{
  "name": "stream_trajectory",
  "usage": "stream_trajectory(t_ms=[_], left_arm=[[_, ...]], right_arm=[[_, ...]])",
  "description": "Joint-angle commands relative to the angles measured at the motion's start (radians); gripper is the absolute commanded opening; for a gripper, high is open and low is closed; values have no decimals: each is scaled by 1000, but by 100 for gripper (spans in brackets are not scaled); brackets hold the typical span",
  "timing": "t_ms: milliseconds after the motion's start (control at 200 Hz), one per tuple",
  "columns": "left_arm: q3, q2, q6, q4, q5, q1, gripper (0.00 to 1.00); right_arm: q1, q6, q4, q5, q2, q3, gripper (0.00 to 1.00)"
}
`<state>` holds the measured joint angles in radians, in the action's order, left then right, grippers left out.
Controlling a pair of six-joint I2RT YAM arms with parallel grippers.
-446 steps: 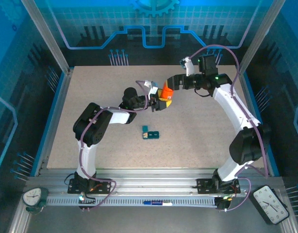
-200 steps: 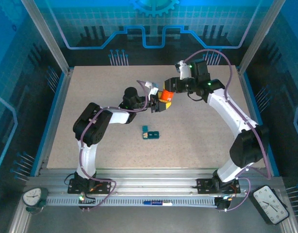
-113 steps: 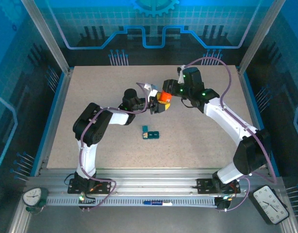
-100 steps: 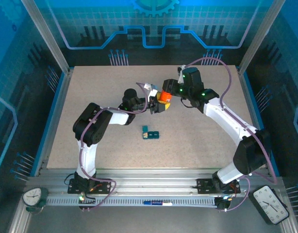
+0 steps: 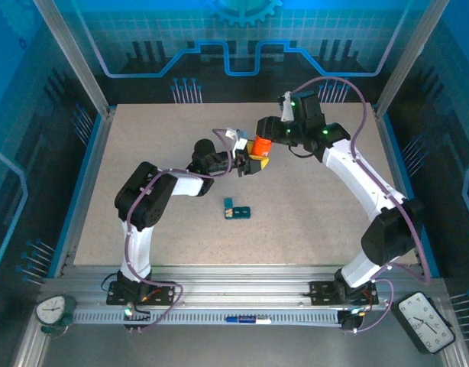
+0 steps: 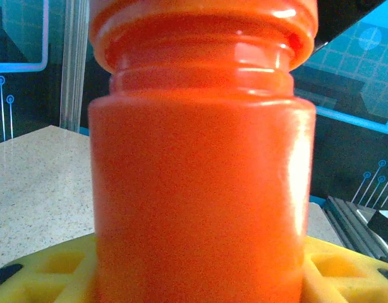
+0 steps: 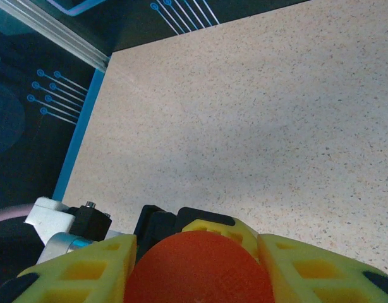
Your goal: Sort the pills into containers
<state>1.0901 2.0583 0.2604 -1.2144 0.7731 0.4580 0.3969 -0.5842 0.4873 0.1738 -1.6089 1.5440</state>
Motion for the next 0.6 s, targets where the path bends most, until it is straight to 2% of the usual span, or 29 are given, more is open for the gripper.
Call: stream_trajectory(t_ms=[0, 345, 595], left_arm=[[33, -24, 4, -46, -9, -3, 0], [46, -27, 7, -33, 6, -4, 0], [48, -35, 8, -32, 6, -3, 0]], right_arm=[[-7, 39, 78, 66, -22, 24, 46], [19, 183, 184, 99, -78, 56, 43], [36, 191, 119, 87, -42, -57, 43]])
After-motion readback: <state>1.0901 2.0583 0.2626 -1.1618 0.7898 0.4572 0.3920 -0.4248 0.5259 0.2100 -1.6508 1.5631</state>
